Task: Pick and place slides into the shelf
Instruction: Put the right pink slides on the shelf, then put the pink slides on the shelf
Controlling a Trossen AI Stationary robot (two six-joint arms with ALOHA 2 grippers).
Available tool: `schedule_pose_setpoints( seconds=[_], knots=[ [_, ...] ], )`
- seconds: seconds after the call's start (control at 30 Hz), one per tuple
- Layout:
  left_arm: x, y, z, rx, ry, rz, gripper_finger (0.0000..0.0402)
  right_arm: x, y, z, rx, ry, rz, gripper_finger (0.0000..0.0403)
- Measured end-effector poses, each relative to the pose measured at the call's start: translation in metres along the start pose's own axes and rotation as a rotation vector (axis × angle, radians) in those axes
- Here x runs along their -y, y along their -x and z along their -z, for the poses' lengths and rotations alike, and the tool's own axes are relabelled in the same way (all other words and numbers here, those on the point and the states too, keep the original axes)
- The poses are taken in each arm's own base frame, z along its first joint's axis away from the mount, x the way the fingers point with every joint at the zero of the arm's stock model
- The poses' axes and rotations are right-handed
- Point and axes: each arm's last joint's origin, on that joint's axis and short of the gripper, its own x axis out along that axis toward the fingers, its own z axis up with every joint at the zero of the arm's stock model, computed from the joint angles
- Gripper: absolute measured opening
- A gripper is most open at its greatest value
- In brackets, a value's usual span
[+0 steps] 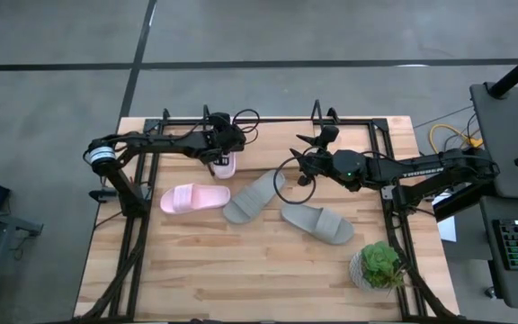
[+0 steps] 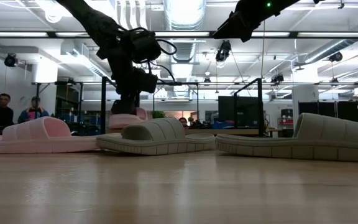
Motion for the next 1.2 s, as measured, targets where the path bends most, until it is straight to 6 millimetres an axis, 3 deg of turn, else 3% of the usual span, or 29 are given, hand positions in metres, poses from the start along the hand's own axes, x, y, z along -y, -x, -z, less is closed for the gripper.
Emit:
schedule_pose_setpoints(
  seconds=[0.37, 0.67, 0.93, 1.2],
  knots=[
    [-0.013, 0.031, 0.0, 0.2, 0.078, 0.101, 0.0171, 0.0, 0.0, 0.0, -0.004, 0.004, 0.001, 0.0205],
    [-0.035, 0.079, 0.014, 0.518, 0.358, 0.346, 0.0171, 0.0, 0.0, 0.001, -0.01, 0.006, 0.003, 0.0205],
    [-0.038, 0.104, 0.036, 0.453, 0.633, 0.468, 0.0171, -0.001, 0.0, 0.002, -0.02, 0.017, -0.005, 0.0205],
    [-0.018, 0.119, 0.048, 0.308, 0.647, 0.618, 0.0171, -0.002, 0.0, 0.003, -0.028, 0.019, -0.011, 0.0206]
  ],
)
